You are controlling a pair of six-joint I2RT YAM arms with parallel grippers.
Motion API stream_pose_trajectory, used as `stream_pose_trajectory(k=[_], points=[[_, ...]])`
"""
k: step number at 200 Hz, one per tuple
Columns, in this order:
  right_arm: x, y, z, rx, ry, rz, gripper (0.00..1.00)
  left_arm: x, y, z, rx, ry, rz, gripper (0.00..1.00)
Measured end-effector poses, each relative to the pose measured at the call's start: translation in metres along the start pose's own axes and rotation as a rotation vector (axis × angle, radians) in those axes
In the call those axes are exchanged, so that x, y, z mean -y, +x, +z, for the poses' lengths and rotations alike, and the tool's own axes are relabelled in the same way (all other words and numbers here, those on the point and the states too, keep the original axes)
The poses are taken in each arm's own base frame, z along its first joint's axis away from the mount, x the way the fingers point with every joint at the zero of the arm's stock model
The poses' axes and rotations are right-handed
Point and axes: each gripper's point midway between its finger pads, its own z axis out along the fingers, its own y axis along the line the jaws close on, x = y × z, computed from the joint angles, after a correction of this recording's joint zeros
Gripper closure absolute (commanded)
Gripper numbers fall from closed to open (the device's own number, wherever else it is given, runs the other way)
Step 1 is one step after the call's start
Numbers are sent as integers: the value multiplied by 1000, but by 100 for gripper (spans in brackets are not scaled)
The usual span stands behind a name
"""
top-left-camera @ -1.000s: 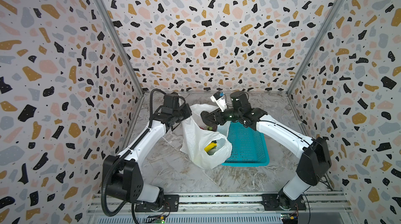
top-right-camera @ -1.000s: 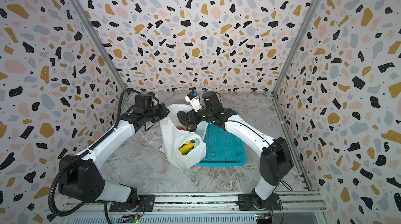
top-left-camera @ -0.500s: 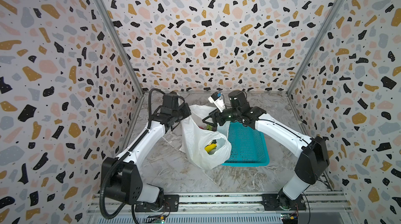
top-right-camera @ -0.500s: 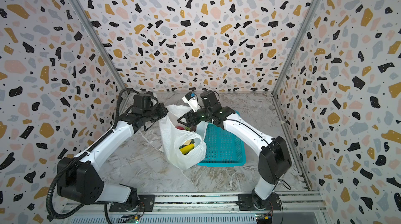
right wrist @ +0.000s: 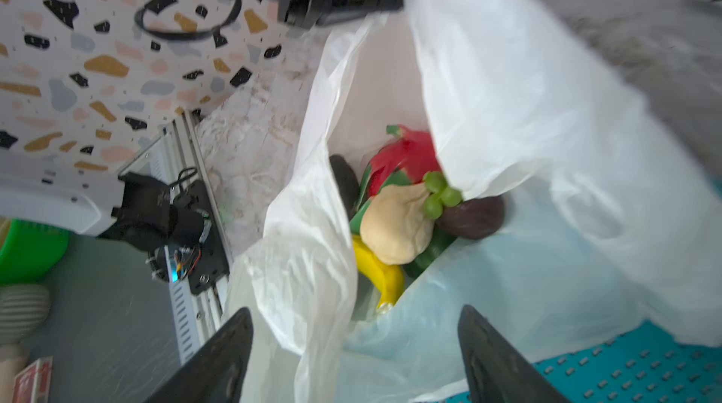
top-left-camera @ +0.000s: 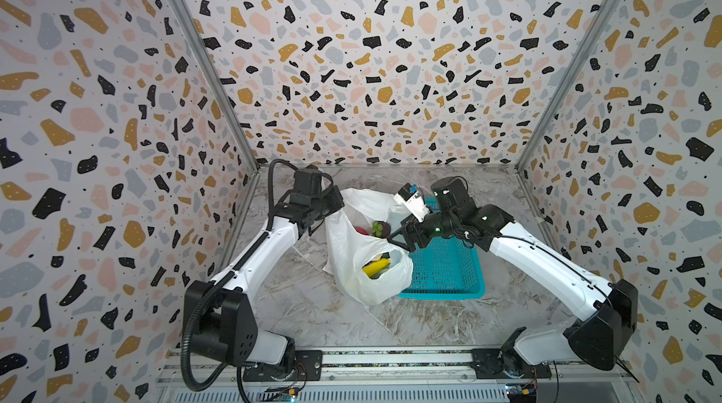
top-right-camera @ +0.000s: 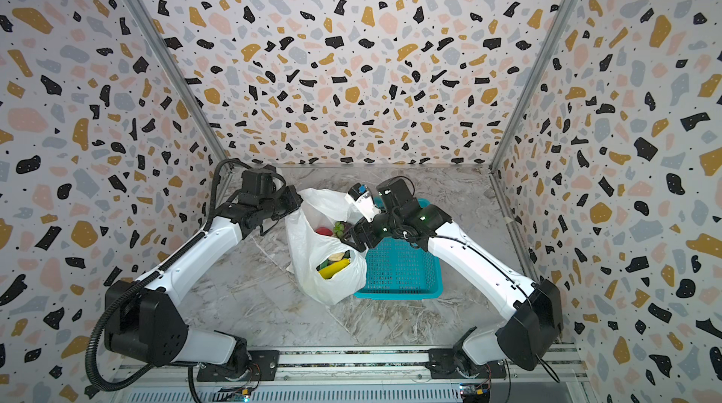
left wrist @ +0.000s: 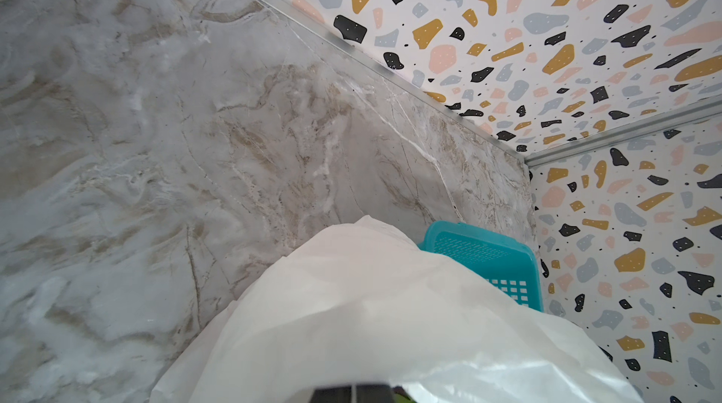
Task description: Place the fruits into the plastic bag
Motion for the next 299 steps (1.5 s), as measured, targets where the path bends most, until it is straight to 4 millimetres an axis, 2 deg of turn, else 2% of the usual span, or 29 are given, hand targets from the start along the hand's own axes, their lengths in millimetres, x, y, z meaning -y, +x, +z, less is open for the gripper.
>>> stream_pose_trajectory(k=[22,50,59,74,93,98,101,124,141,155,171,196,212,221,232,260,299], points=[[-15,19,6,-74,-33,-24,17,-2,1,4,-9,-7,-2,100],[-12,32,11,-120,-24,-16,20,-2,1,5,-9,-7,-1,100],[-10,36,14,-134,-25,-13,29,-2,1,5,-10,-8,0,100],[-7,45,20,-160,-28,-8,58,-2,1,5,-10,-8,2,100],[-4,52,27,-186,-38,1,82,-2,1,5,-11,-8,2,100],[-4,52,29,-188,-40,2,91,-2,1,5,-11,-8,2,100],[-3,52,30,-190,-39,-2,100,-2,1,5,-11,-9,2,100],[2,48,35,-193,-23,1,100,-2,1,5,-11,-9,2,100],[6,29,35,-157,5,-20,100,-2,1,5,-11,-9,3,100],[7,0,30,-97,31,-49,100,-2,1,5,-10,-10,5,100],[5,-48,20,2,59,-94,100,-3,0,5,-8,-13,7,100],[-8,-136,-2,199,92,-185,100,-5,-1,5,0,-24,14,100],[-21,-179,-22,316,100,-235,100,-5,-4,3,7,-28,16,100],[-29,-196,-34,377,101,-256,100,-3,-8,1,13,-27,17,100],[-37,-207,-46,430,100,-272,100,3,-16,-2,32,-12,21,100],[-47,-214,-56,489,96,-294,100,18,-35,-10,86,26,36,100],[-31,-205,-51,487,167,-273,100,18,-39,-2,93,31,34,100]])
